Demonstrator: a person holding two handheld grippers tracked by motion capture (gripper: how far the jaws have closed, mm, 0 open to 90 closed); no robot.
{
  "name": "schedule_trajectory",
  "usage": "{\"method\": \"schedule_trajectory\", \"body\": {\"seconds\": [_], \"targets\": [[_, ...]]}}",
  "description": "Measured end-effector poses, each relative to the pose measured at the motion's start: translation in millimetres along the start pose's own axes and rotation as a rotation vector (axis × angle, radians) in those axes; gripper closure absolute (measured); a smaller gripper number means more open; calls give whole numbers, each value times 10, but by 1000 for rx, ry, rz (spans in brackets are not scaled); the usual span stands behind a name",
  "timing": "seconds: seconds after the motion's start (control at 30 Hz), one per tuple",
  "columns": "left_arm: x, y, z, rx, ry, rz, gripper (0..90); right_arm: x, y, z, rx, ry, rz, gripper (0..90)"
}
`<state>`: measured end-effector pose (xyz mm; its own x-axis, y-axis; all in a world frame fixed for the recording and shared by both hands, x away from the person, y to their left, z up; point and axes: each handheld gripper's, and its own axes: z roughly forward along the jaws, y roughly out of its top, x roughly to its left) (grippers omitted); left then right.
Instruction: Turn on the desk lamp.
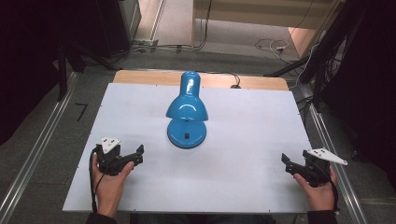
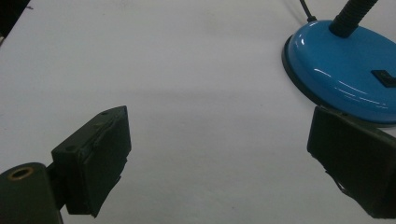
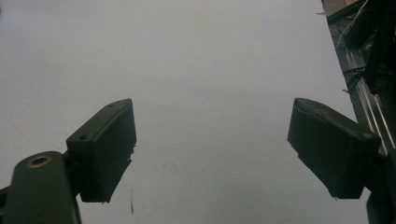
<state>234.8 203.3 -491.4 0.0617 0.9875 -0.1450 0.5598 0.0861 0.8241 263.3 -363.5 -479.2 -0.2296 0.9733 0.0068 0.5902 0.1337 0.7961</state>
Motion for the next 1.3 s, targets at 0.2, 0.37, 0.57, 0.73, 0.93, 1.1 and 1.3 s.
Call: {"method": "schedule_trajectory", "body": {"seconds": [0.2,0.37,0.57,0.73,0.93,1.1,1.3], "targets": [[-51,11,32,3,-13,10,64,-2,0,-1,-3,-1,1,140],[-91,27,55,3,-19,17,64,0,0,1,0,1,0,139],[-128,43,85,2,-29,20,64,-2,1,1,0,1,2,140],[-163,52,105,5,-33,26,64,-8,0,1,-1,1,5,140],[-195,65,129,3,-42,30,67,-8,2,10,-1,0,3,140],[-236,82,150,2,-47,37,68,-8,2,8,0,0,4,140],[-264,92,167,2,-49,37,68,-9,2,5,0,-1,4,140]]}}
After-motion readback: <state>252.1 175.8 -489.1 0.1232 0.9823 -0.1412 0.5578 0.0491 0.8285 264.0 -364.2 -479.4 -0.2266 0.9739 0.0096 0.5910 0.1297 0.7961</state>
